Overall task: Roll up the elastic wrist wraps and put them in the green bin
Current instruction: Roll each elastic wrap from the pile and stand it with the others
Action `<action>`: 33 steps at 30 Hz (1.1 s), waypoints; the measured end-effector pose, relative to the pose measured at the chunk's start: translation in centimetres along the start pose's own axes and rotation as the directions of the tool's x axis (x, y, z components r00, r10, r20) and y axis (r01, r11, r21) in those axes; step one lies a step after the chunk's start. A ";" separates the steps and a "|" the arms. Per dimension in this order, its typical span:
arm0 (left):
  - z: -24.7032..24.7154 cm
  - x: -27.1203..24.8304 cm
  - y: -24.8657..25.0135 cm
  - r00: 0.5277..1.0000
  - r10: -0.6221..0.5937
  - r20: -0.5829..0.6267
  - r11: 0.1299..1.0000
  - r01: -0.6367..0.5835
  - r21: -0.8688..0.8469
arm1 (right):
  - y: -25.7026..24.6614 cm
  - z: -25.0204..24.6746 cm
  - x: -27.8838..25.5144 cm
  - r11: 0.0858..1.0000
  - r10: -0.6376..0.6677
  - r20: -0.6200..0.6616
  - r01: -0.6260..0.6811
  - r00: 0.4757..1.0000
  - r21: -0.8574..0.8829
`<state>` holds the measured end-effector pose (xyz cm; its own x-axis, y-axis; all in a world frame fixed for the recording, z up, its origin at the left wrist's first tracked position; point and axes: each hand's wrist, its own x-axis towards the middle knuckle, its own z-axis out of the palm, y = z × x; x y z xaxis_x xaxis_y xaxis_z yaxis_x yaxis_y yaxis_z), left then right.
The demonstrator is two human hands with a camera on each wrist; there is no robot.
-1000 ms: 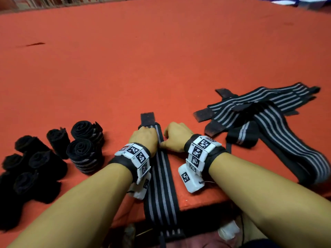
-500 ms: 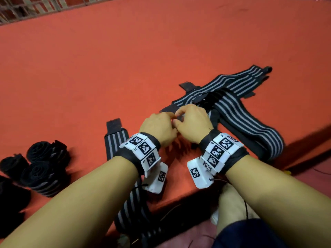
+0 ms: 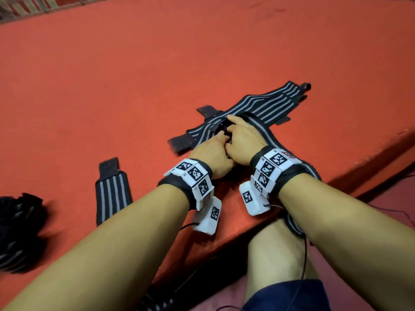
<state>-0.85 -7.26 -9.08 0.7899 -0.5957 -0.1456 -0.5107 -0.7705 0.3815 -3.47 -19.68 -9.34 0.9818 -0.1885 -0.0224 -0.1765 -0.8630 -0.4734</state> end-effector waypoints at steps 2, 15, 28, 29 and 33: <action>0.2 0.4 -0.2 1.000 -0.001 -0.009 1.000 0.001 -0.013 | 0.3 0.0 0.2 1.000 -0.002 -0.017 0.002 1.000 0.010; 0.9 0.7 0.9 1.000 -0.003 -0.018 0.995 0.005 0.097 | 1.1 -0.3 0.2 1.000 0.000 -0.011 0.000 1.000 0.001; 1.3 1.0 0.5 0.998 0.038 -0.042 0.986 -0.030 0.165 | 1.8 -0.2 0.7 0.999 0.012 0.006 -0.012 1.000 0.034; 1.2 0.9 0.6 0.998 0.038 -0.047 0.986 -0.030 0.164 | 1.9 -0.3 0.9 1.000 0.015 0.006 -0.015 1.000 0.024; 1.3 1.2 0.3 0.996 0.007 -0.093 0.994 0.004 0.113 | 2.2 -0.6 1.5 1.000 0.008 -0.001 -0.008 1.000 -0.002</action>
<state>-0.49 -8.48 -10.28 0.8145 -0.5774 -0.0574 -0.5430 -0.7934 0.2751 -2.43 -22.10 -9.91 0.9803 -0.1958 -0.0247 -0.1841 -0.8623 -0.4718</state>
